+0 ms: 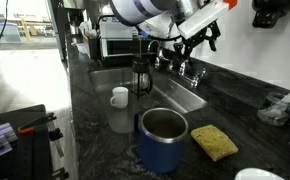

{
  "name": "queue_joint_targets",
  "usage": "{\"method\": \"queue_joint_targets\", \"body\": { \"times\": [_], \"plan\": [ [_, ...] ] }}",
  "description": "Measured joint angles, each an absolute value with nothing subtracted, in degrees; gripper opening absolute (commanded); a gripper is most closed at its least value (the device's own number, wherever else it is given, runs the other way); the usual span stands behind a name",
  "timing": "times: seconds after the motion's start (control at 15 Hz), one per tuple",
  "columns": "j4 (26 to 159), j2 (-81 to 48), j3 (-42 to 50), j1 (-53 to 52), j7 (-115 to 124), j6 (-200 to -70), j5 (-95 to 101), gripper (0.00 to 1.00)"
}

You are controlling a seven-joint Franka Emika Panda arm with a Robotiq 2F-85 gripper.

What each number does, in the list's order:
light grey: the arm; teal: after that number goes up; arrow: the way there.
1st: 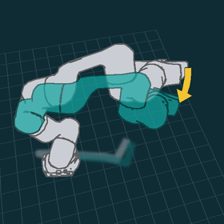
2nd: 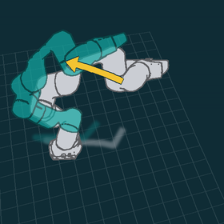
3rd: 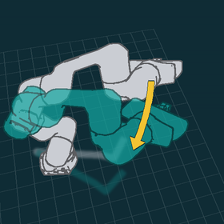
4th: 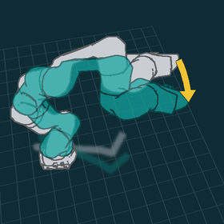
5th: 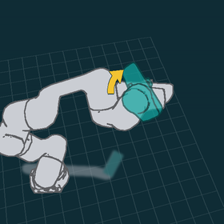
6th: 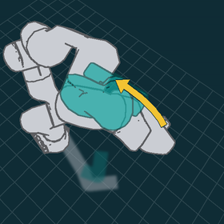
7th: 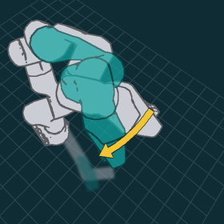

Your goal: Move the tap faucet from right to left

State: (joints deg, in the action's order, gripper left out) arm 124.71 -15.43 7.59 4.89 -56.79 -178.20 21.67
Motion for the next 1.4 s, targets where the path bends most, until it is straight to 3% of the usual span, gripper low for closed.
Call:
{"method": "queue_joint_targets", "body": {
  "times": [0.93, 1.0, 1.07, 1.4],
  "plan": [
    [113.6, -24.8, 6.9, 1.6, -40.8, -166.6, 21.8, 1.00],
    [113.5, -24.8, 6.6, 1.7, -40.2, -166.0, 21.8, 0.91],
    [113.5, -24.8, 6.3, 1.8, -39.7, -165.8, 21.8, 0.72],
    [112.9, -24.8, 6.2, 2.1, -38.1, -165.7, 21.8, 0.38]
  ]
}}
